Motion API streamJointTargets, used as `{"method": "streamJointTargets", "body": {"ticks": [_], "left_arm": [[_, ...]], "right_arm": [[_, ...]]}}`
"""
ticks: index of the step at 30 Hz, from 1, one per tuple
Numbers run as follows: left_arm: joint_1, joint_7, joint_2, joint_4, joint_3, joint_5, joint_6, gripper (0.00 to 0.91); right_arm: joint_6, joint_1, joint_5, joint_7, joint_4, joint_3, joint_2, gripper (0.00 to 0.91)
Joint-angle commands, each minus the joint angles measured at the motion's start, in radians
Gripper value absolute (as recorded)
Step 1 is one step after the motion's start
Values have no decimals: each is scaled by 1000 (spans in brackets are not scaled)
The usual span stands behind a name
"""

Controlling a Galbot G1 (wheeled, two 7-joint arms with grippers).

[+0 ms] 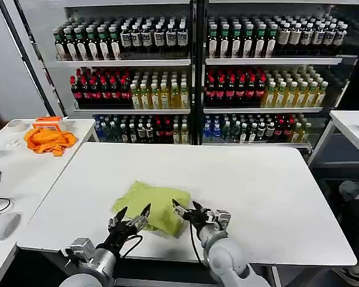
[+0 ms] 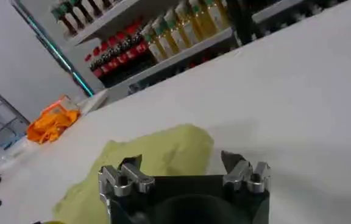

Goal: Fold and organize the clothes.

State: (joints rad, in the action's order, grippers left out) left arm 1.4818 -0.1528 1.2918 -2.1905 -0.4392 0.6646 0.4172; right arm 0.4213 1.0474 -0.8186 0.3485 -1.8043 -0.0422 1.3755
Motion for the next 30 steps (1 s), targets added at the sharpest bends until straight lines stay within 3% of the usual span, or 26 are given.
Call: {"method": "streamJointTargets", "body": {"ticks": [1,12,21,30], "left_arm": [[21,1,10,-4,-37,8,-2,907],[15,8,10,4,-31,10,-4,907],[3,17,22,24,-7,7,-8,907],[-17,36,35,42,30,-15,-4,907]], "right_arm": [[-48,-54,-25,37,123,46,104,0],[-63,-61,-9,24,123,17,87,0],[-10,-120,166,-103,164,-40,-7,0],[110,-248,363,-268,242,-108,-168,0]]}}
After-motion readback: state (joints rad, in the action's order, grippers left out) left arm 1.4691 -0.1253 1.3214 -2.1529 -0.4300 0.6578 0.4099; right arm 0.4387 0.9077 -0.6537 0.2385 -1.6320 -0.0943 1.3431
